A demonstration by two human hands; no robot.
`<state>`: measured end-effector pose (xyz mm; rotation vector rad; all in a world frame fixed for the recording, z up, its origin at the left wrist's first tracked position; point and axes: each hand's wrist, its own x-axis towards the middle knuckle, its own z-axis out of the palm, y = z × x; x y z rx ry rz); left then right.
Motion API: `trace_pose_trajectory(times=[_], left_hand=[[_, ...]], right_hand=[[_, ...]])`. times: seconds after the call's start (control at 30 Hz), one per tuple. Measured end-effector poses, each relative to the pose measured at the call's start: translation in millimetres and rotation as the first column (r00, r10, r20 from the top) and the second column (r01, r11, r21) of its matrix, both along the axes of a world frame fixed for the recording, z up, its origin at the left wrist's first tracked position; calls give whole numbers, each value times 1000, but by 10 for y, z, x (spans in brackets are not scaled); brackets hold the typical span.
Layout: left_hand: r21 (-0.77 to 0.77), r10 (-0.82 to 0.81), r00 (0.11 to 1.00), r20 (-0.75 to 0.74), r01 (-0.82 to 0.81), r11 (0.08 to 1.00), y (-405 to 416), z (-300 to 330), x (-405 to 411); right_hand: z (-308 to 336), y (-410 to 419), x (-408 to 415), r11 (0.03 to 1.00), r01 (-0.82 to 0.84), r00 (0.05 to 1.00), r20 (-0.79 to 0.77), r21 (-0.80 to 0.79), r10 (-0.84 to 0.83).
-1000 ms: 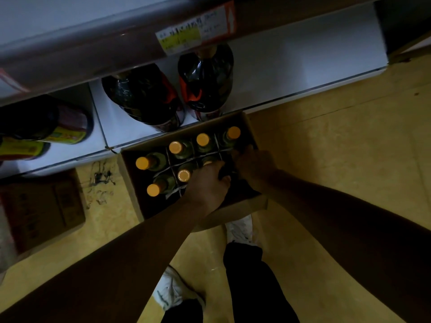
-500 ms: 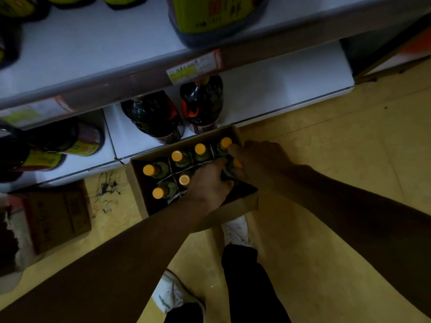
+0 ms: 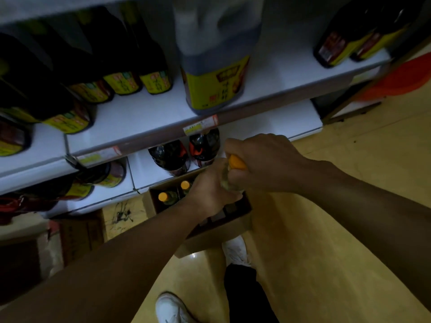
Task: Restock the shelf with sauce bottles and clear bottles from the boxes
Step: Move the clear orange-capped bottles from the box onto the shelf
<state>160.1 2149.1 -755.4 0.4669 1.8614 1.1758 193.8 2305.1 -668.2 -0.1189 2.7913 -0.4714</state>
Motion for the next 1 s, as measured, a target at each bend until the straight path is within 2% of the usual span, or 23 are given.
trace_pose_trajectory(times=[0.07,0.2,0.37,0.73,1.0], left_hand=[[10,-25,999,-23,25,1000,-23,174,-72],[-20,-109,981,-159,107,994,-39,691,-197],[2,-105,953,-283,110,994,-51,1327,-289],[69,-85,894,-439,128,989,-126,2952,-489],[116,-48,862,-505,123,986,-169,4130,-589]], right_hand=[[229,-18,-24,1000,30,999,-21,-3,-30],[738,-63,-82,995,102,992,-75,-26,-103],[1352,-69,-165,988,145,983,-104,-57,-151],[3002,-72,-292,975,140,946,-268,-173,-184],[4133,-118,-345,970,124,884,-421,-207,-203]])
